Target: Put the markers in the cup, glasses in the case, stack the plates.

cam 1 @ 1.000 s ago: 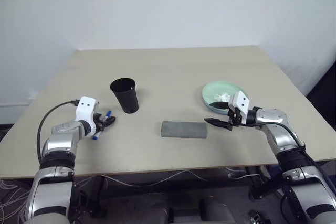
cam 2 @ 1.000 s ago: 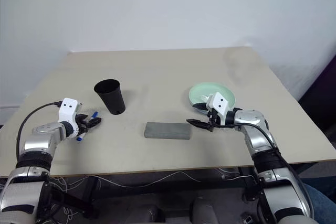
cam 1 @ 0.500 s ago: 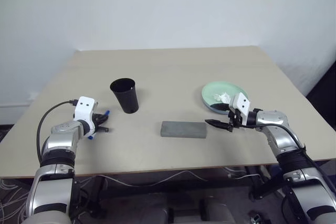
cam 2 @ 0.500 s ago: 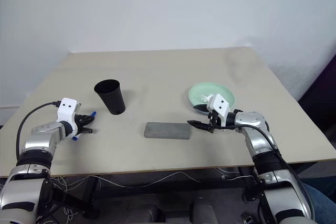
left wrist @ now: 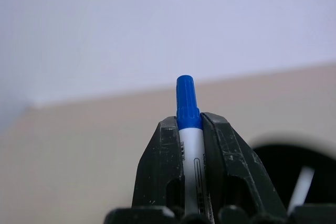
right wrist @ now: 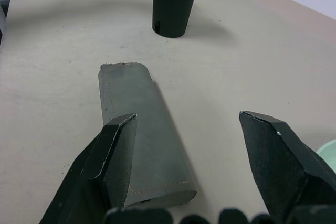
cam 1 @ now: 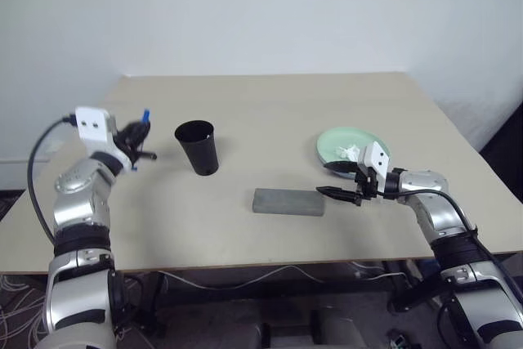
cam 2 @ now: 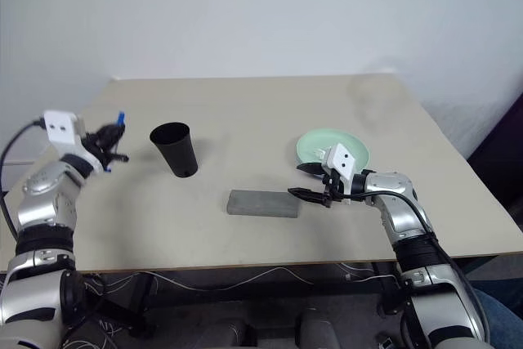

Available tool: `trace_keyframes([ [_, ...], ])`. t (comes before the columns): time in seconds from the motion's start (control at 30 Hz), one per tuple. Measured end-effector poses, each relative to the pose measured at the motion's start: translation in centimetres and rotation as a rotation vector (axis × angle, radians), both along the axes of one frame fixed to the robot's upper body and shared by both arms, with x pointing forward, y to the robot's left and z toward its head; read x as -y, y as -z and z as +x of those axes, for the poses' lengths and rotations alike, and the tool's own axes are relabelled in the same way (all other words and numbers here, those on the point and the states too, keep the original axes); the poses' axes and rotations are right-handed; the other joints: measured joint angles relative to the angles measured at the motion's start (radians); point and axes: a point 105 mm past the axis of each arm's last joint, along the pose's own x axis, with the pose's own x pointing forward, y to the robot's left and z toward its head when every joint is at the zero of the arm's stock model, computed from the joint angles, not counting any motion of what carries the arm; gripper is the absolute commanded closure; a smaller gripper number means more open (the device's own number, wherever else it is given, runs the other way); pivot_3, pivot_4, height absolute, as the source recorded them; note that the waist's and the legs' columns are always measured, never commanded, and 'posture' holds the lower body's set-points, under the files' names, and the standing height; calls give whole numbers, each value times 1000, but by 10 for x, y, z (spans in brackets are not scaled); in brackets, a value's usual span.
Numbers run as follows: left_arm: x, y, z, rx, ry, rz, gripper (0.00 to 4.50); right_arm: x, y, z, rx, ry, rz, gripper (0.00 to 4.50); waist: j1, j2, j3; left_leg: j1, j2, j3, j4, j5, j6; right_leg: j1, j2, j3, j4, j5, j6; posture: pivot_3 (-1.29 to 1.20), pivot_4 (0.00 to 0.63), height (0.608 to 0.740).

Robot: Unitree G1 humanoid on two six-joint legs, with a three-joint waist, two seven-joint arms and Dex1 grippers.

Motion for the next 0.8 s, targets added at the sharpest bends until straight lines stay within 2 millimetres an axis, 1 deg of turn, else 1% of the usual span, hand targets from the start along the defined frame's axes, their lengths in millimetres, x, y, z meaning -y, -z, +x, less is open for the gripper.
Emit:
trace_keyframes([
  [0.1,14,-30,4,106,40,-14,4357,0,0,0,0,2,0,1122,0,0,0,0,0,0,0,0,0,0,1,0,0,0,0,0,0,740],
  [0.23,33,-61,9,224,86,-26,4357,0,0,0,1,3,1,1122,0,0,0,0,0,0,0,1,2,0,1,0,0,0,0,0,0,740],
  [0.3,46,-71,12,276,112,-13,4357,0,-1,1,2,5,2,1122,1,0,0,0,0,0,1,2,3,1,1,0,0,0,0,0,0,740],
  [0.37,62,-74,16,309,138,15,4357,-1,-1,1,2,4,5,1122,1,0,0,0,-1,0,1,2,3,2,1,0,0,0,0,0,0,740],
  [0.47,78,-63,27,297,152,24,4357,-1,-1,1,4,7,7,1122,1,0,0,0,-1,1,2,2,4,2,1,1,0,0,0,0,0,740],
  [0.57,89,-43,38,244,145,48,4357,-1,-1,2,8,15,9,1122,-2,0,0,0,-1,1,2,3,4,2,2,1,0,0,0,0,0,740],
  [0.63,92,-28,43,205,131,79,4357,0,-2,2,10,20,10,1122,-2,0,0,0,-1,2,2,2,4,1,3,1,0,0,0,0,0,740],
  [0.7,91,-18,45,180,117,96,4357,1,-2,2,12,25,11,1122,-2,0,0,0,-1,2,2,2,4,1,3,1,0,0,0,0,0,740],
  [0.8,88,-10,47,160,90,96,4357,2,-1,1,11,29,11,1122,0,0,0,0,0,1,2,2,4,1,2,1,0,0,0,0,0,740],
])
